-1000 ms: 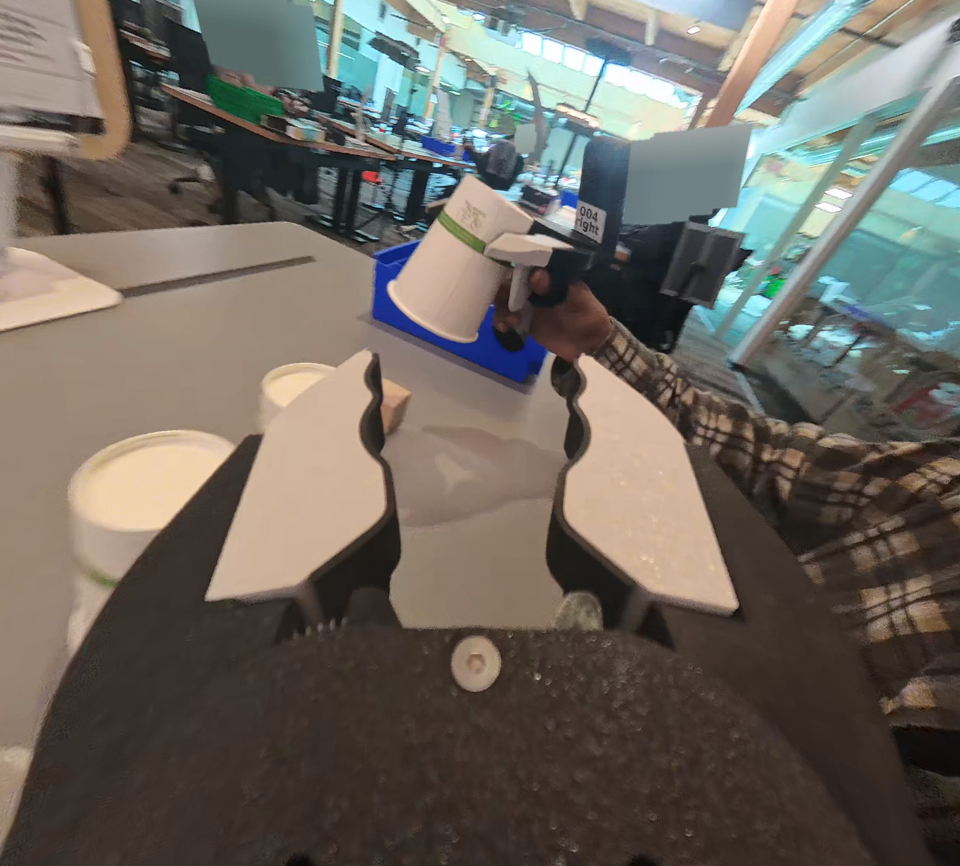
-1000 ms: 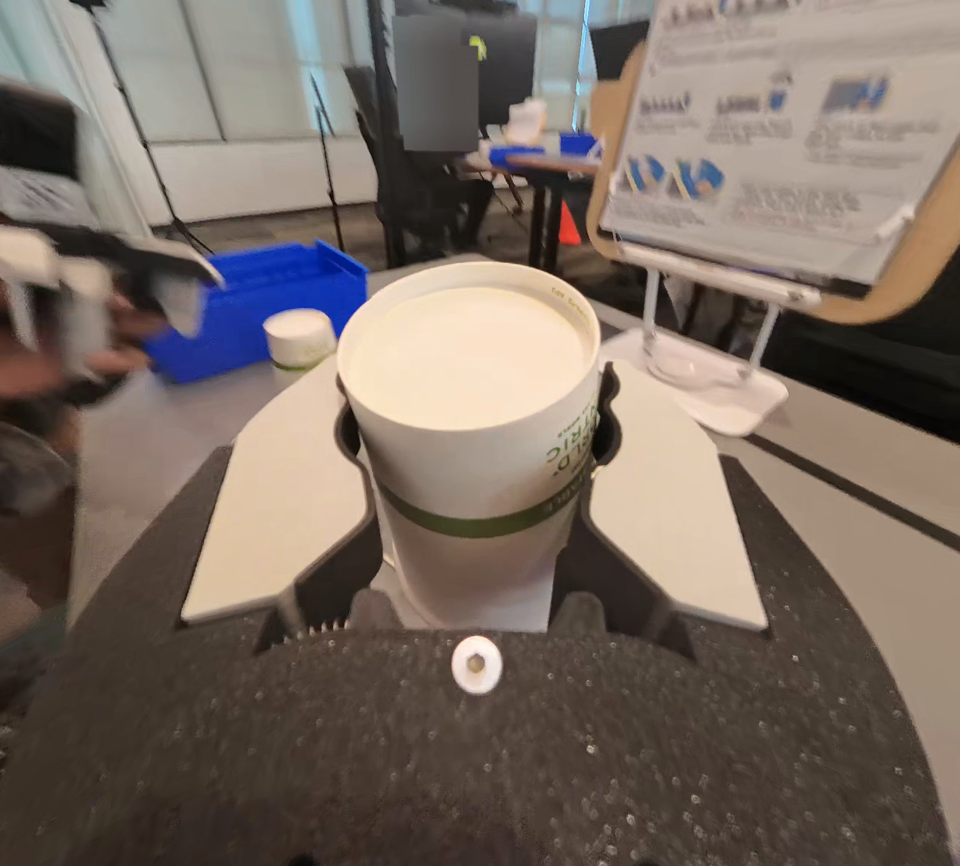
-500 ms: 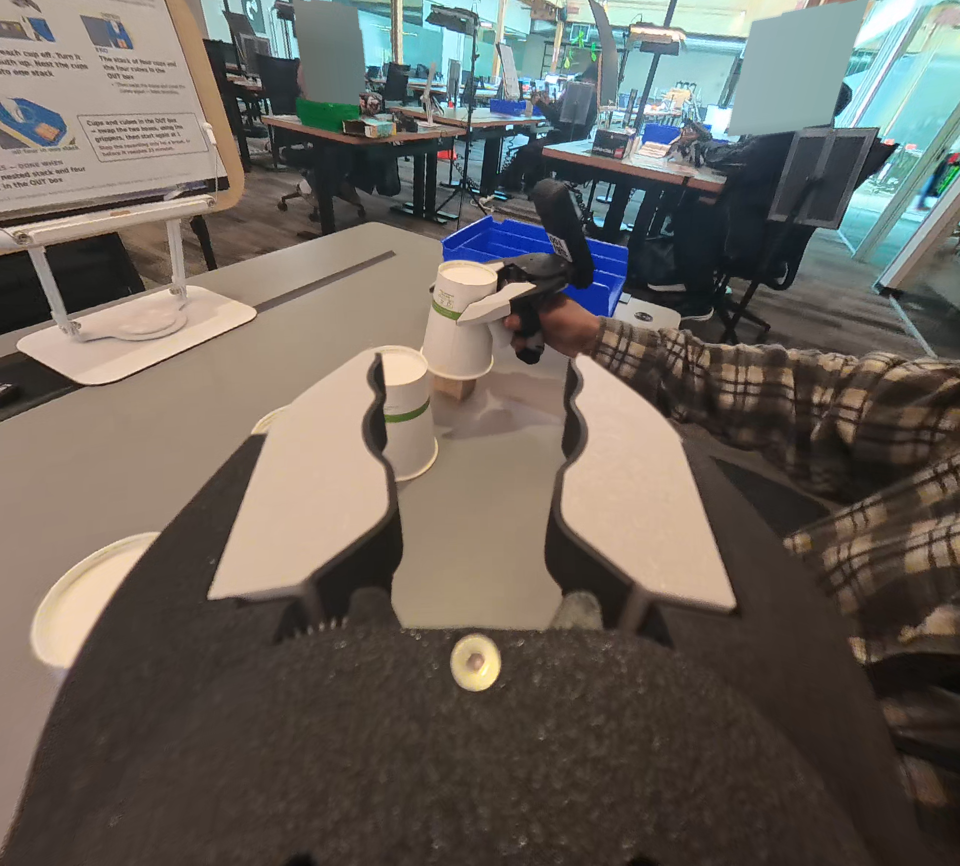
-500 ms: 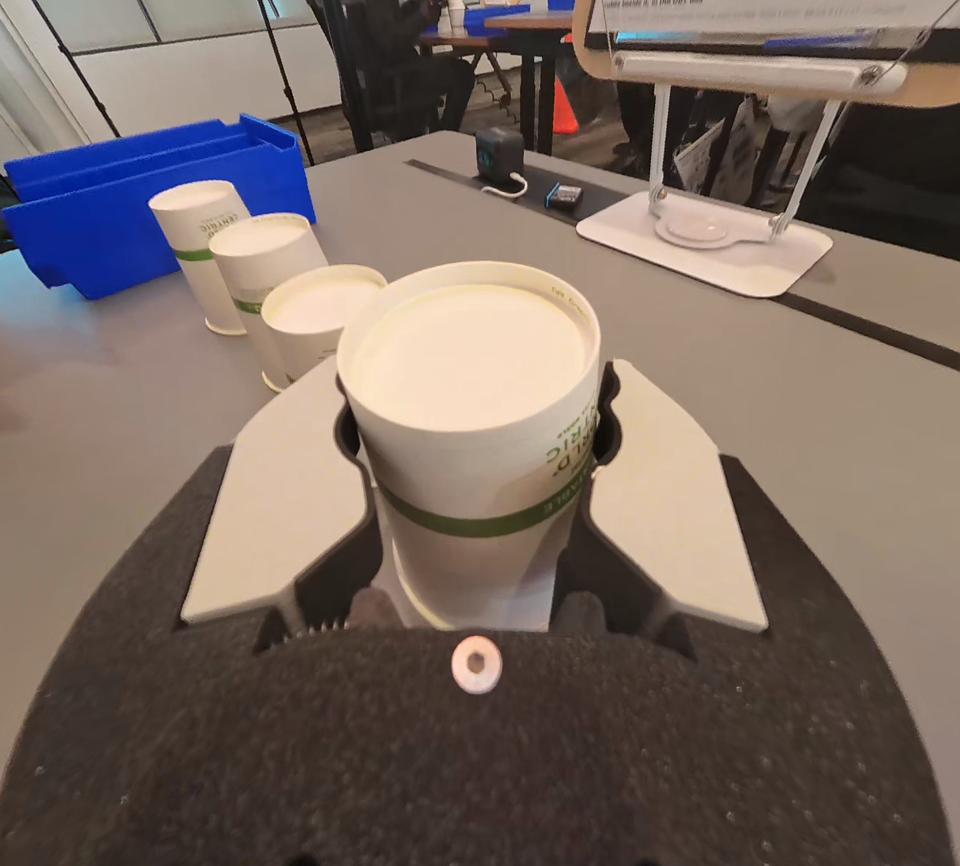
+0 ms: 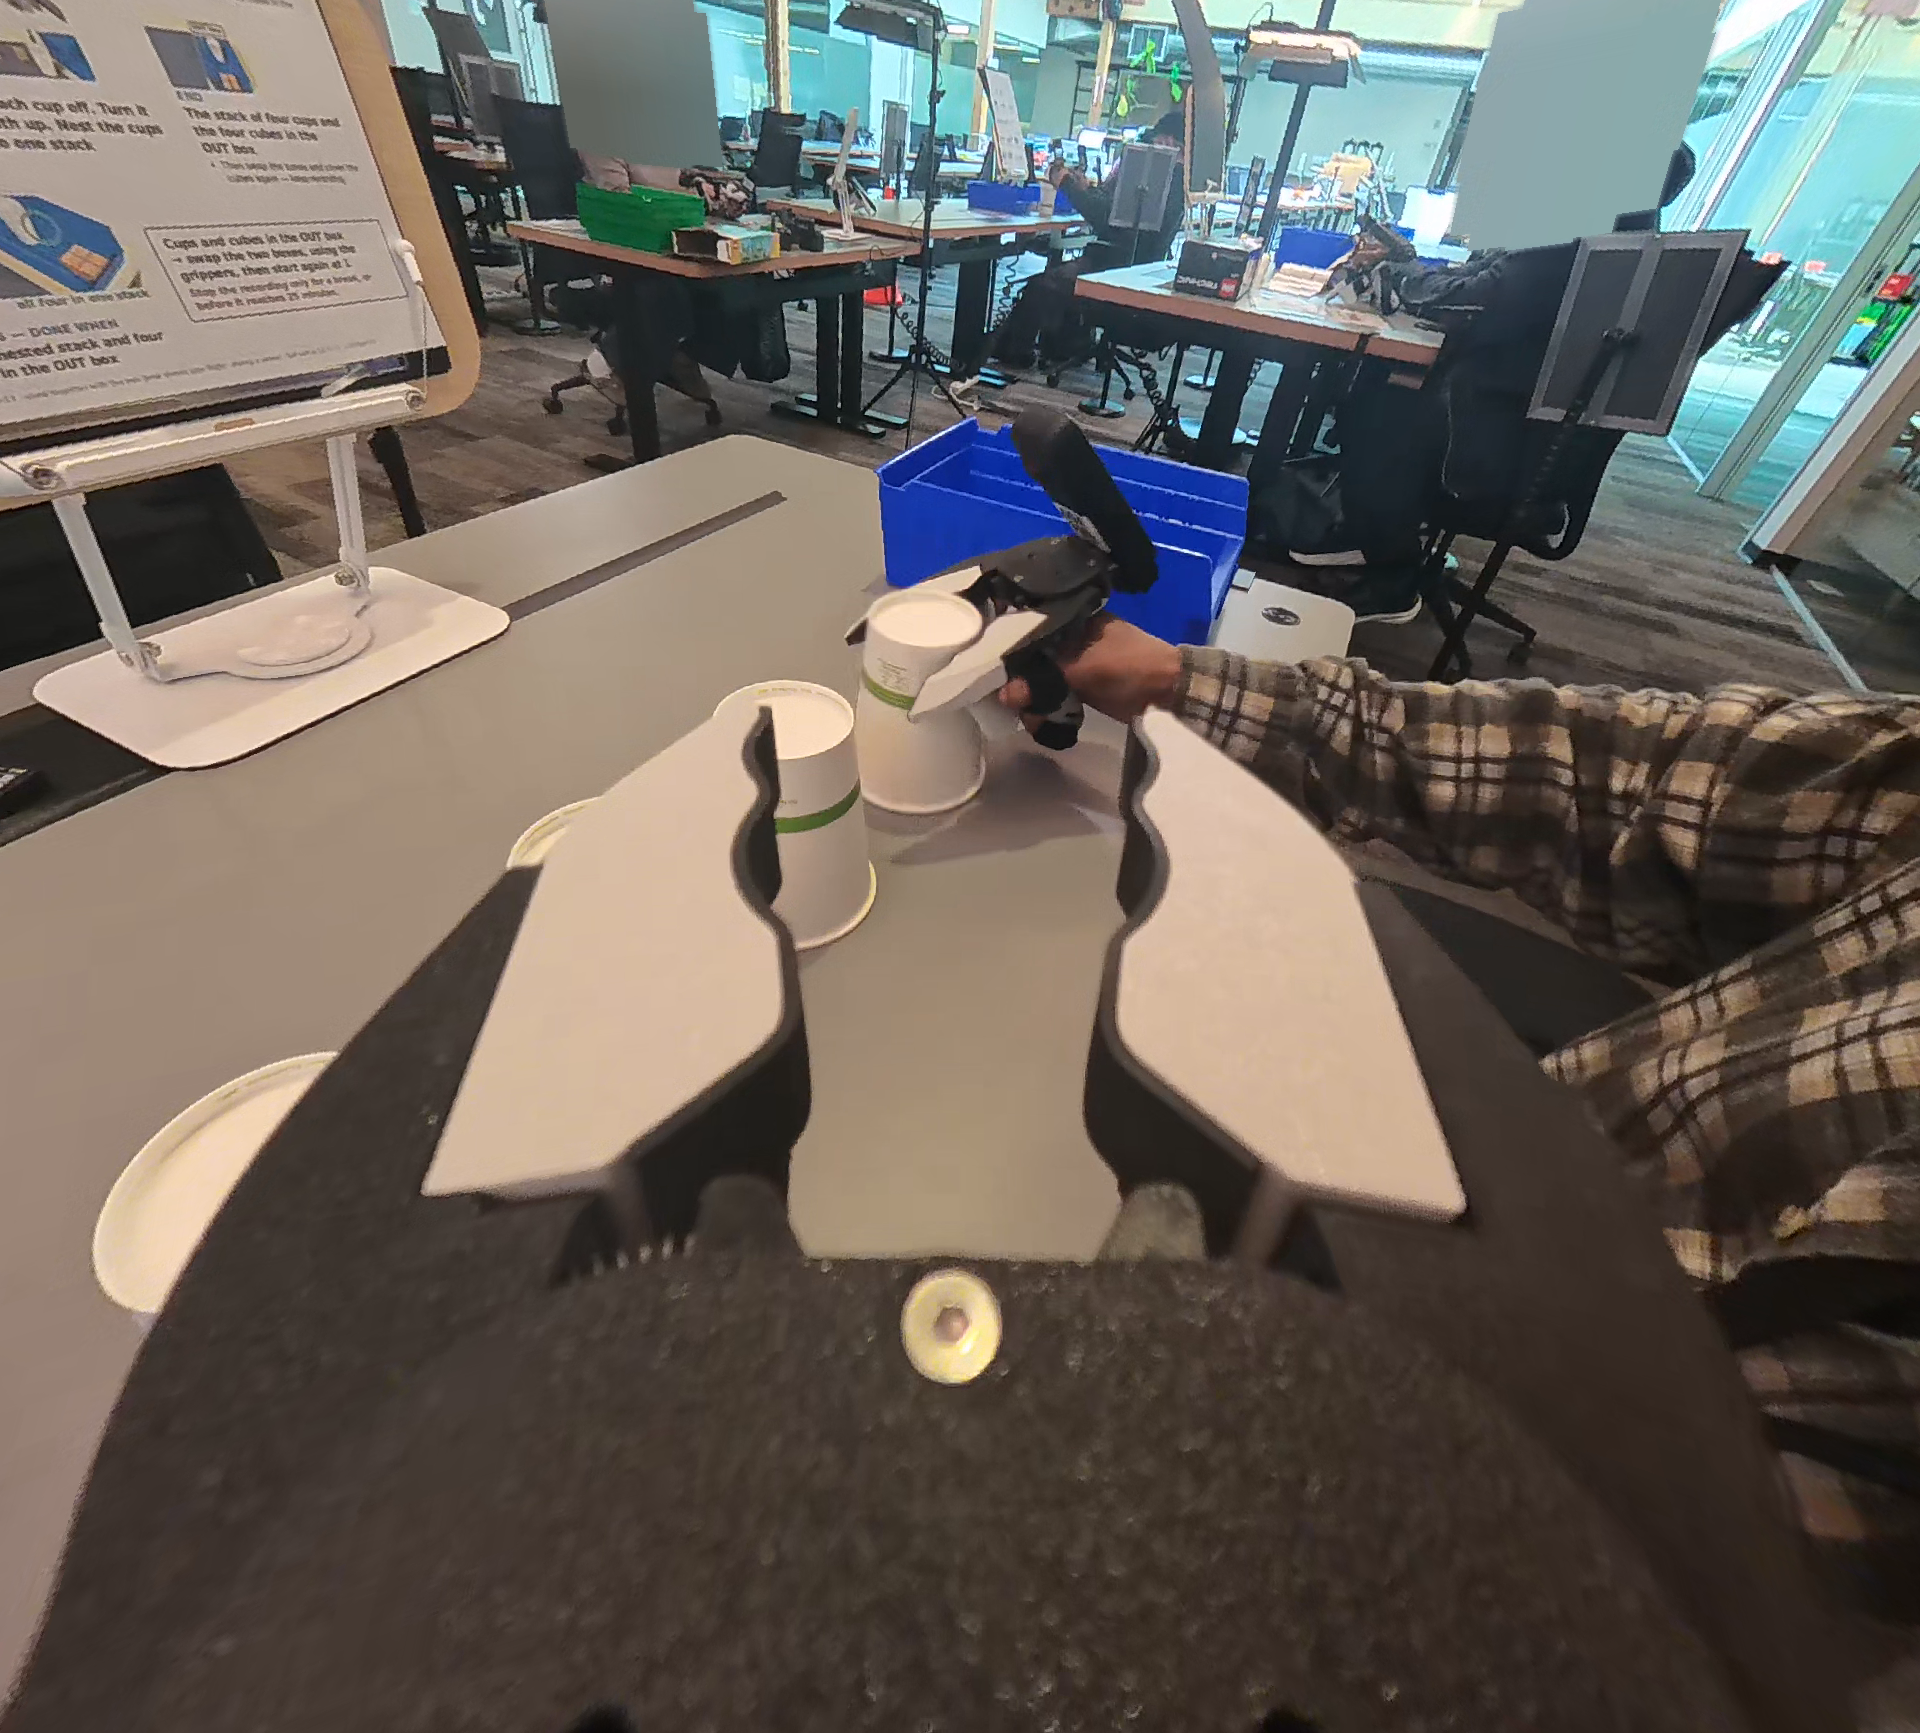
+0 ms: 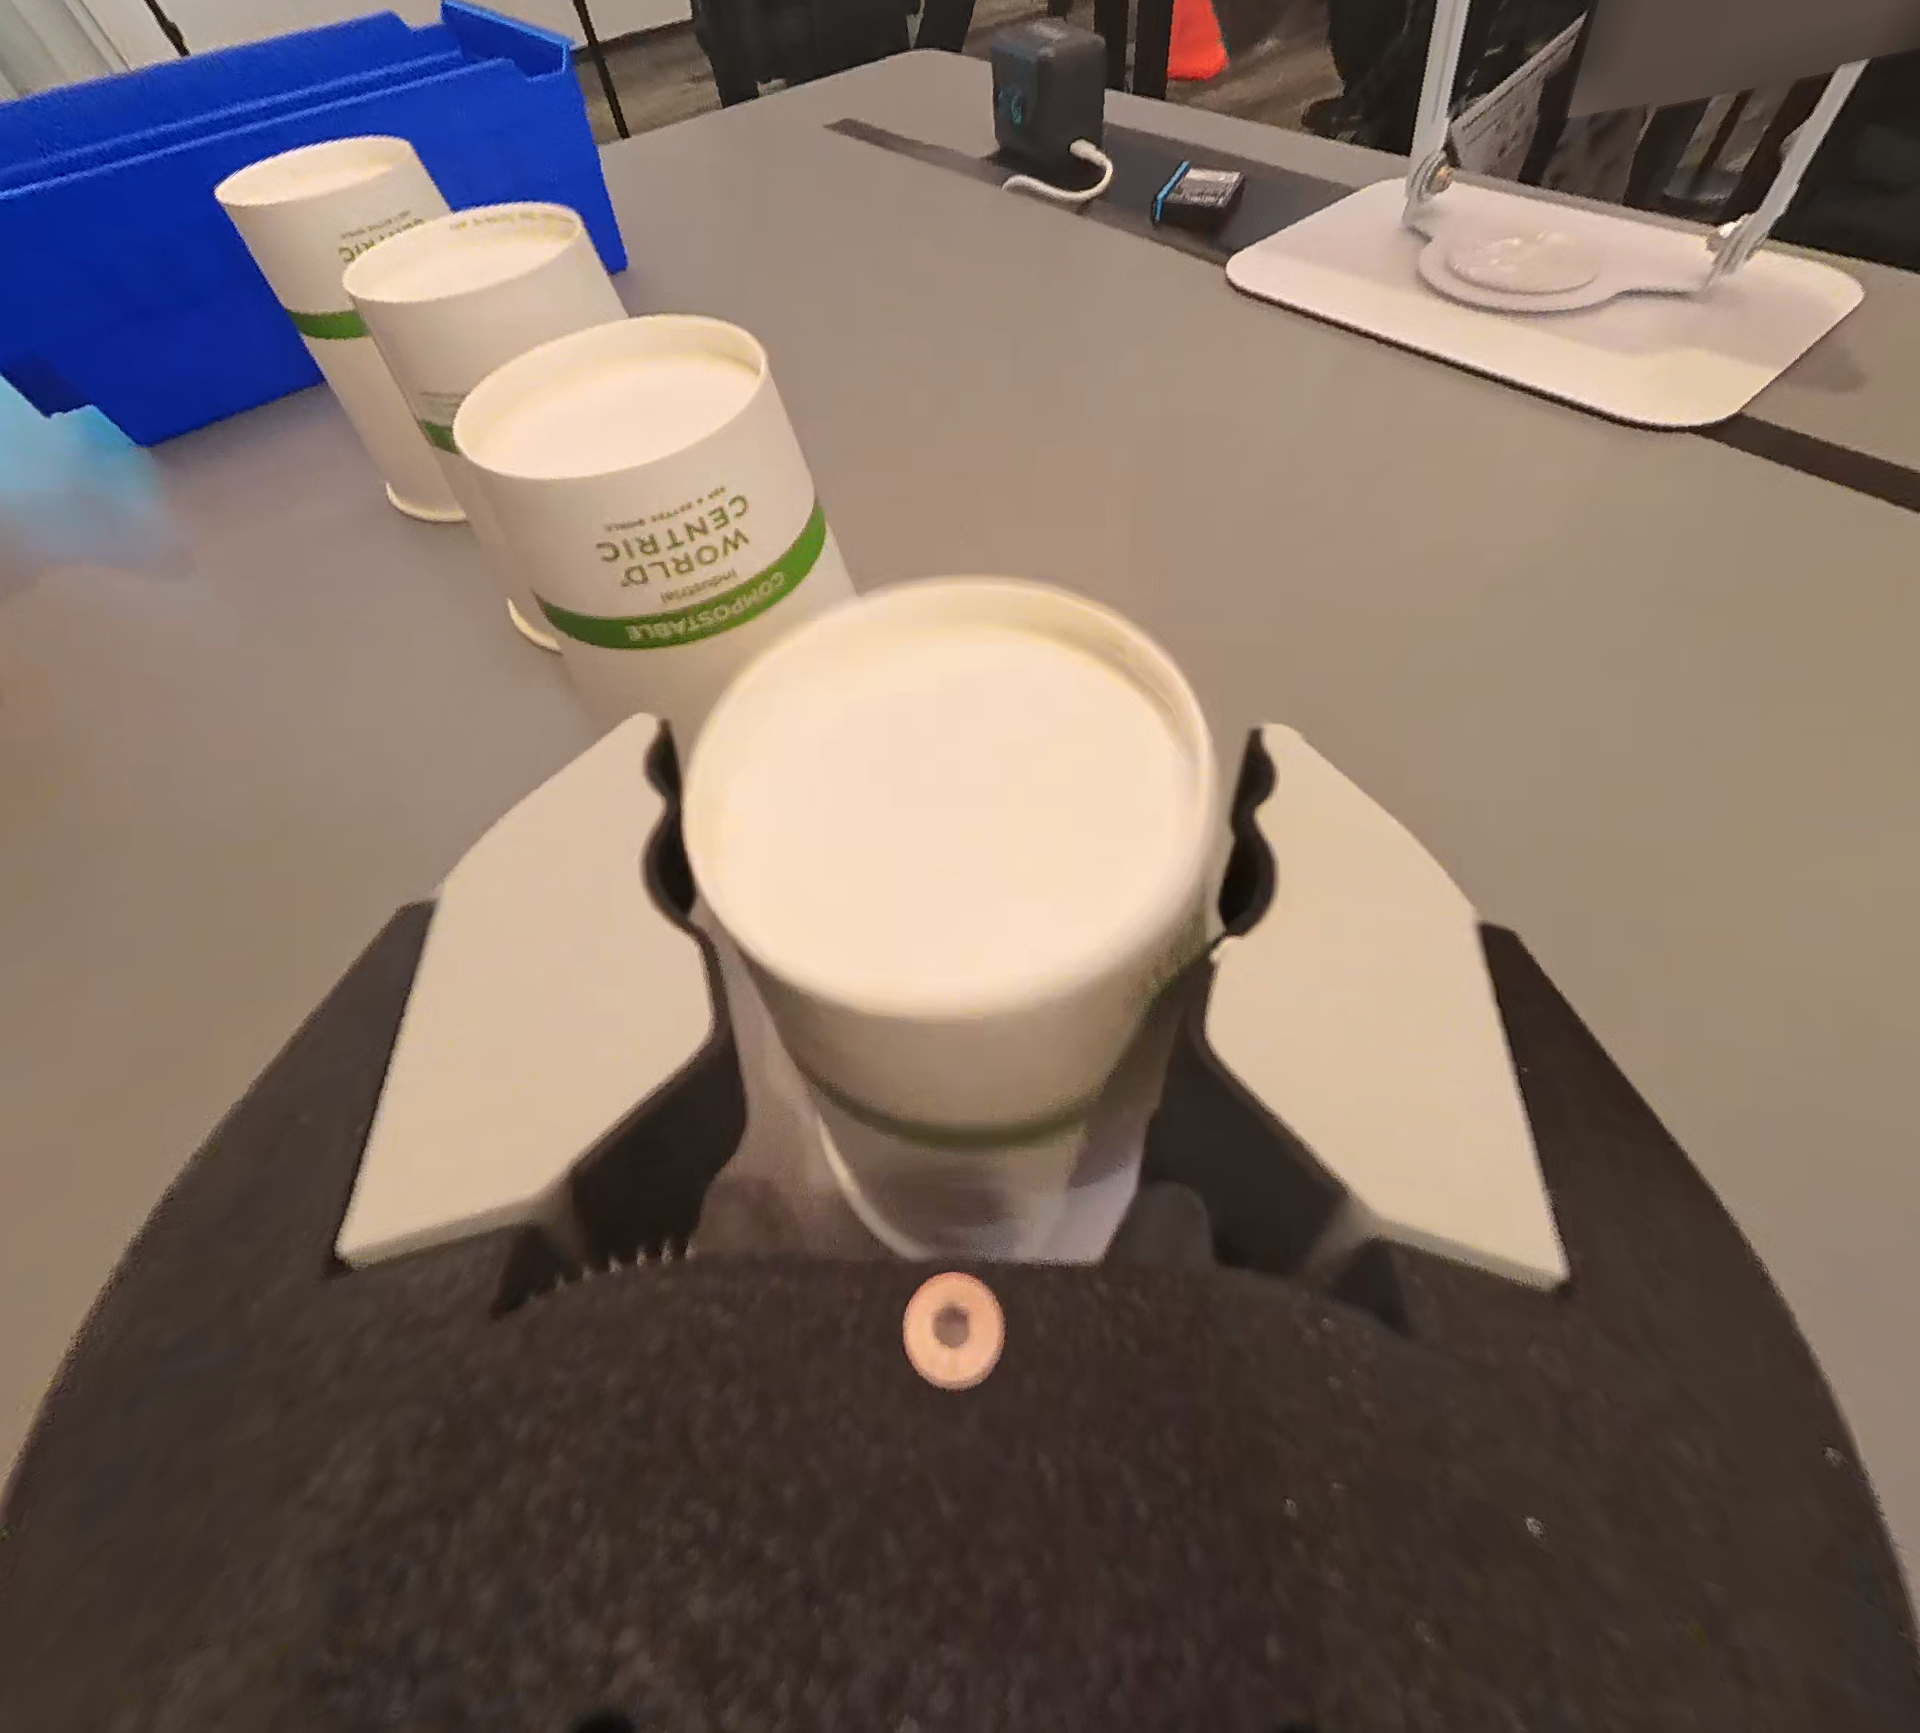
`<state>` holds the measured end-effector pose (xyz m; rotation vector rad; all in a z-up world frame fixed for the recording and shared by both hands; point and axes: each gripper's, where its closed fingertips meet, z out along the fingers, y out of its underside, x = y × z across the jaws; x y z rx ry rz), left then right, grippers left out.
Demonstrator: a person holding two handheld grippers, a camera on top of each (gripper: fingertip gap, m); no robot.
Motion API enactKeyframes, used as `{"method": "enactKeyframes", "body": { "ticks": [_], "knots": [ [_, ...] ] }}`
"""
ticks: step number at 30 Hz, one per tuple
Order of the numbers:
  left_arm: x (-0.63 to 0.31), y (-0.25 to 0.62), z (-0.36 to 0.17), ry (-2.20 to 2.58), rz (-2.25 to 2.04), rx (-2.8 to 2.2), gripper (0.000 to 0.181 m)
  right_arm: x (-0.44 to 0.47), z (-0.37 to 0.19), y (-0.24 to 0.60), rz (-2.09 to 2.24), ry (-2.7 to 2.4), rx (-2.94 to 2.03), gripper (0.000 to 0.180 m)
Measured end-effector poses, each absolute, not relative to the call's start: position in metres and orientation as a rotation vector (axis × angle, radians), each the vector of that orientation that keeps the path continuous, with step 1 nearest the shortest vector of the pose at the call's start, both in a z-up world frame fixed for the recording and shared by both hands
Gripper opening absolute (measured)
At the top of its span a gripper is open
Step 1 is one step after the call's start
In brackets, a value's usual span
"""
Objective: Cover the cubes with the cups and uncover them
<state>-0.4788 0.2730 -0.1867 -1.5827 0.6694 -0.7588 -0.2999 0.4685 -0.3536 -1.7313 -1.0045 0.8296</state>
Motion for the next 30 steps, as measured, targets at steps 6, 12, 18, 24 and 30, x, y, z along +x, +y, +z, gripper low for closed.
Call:
{"method": "enactKeyframes", "body": {
  "ticks": [6,12,18,24,30],
  "knots": [
    [-0.480,0.273,-0.187,0.669,-0.757,-1.584,0.062,-0.294,-0.361,0.457,0.757,-1.112,-1.791,0.146],
    [-0.482,0.271,-0.185,0.667,-0.750,-1.581,0.062,-0.276,-0.352,0.437,0.643,-1.338,-1.795,0.146],
    [-0.482,0.269,-0.184,0.672,-0.741,-1.579,0.062,-0.244,-0.342,0.428,0.422,-1.654,-1.847,0.146],
    [-0.480,0.270,-0.186,0.680,-0.723,-1.584,0.062,-0.223,-0.316,0.438,0.105,-1.927,-1.825,0.146],
    [-0.476,0.271,-0.194,0.707,-0.717,-1.616,0.062,-0.231,-0.312,0.444,-0.073,-2.127,-1.781,0.146]
  ]
}}
